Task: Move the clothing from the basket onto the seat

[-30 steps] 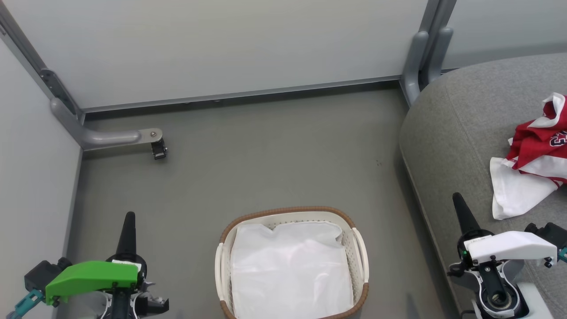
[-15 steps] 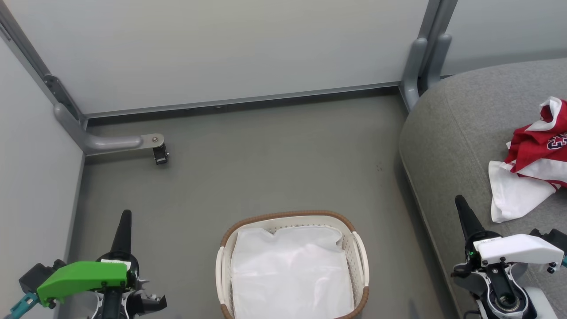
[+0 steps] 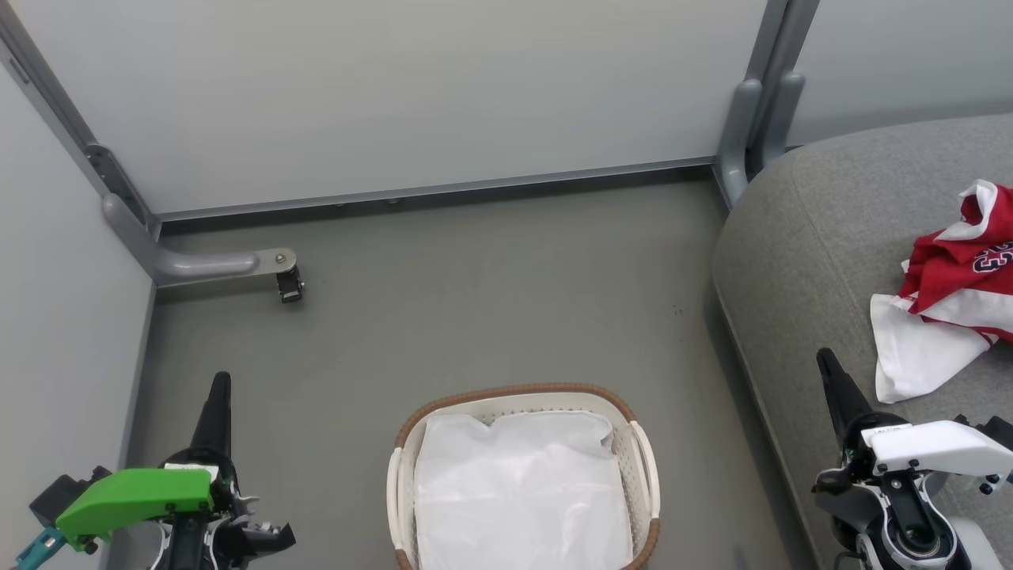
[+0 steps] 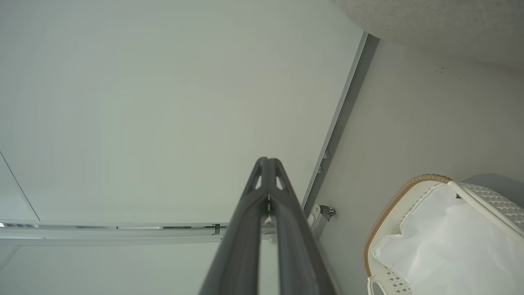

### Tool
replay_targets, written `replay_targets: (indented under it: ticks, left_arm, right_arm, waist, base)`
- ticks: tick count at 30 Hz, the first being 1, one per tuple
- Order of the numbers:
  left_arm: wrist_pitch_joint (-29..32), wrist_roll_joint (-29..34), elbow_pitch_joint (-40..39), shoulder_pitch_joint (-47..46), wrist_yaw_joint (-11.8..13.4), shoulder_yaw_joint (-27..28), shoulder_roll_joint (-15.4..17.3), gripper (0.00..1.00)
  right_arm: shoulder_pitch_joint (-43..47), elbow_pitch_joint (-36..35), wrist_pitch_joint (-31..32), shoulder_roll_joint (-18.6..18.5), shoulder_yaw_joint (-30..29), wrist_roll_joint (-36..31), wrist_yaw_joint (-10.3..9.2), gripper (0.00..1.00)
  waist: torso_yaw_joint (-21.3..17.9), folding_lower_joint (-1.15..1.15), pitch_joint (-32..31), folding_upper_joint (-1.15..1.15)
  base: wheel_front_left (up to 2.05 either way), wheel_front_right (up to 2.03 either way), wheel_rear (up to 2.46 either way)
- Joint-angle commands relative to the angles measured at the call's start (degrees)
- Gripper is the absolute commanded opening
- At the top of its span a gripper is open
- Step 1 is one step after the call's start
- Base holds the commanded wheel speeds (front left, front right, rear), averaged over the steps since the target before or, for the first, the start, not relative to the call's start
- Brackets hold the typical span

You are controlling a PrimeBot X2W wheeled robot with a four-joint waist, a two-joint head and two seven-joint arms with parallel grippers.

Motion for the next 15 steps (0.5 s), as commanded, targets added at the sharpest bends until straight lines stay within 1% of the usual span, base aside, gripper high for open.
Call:
replay_targets:
  ticks: [1, 15]
  left_arm:
    - [0.5, -1.2, -0.5, -0.4, -0.3, 0.5, 0.5, 0.0]
    - [2.0, -6.1, -0.9, -0.4, -0.5, 1.4, 0.4, 0.0]
  right_arm:
    - [0.9, -0.5, 0.5, -0.3, -0.3, 1.2, -0.01, 0.0]
    - [1.3, -1.0, 2.0, -0.3, -1.1, 6.6, -0.02, 0.0]
  waist:
    - [0.0, 0.0, -0.1, 0.0]
    - [0.1, 0.0, -1.2, 0.0]
  base:
    - [0.0, 0.0, 0.0]
    - [0.0, 0.0, 0.0]
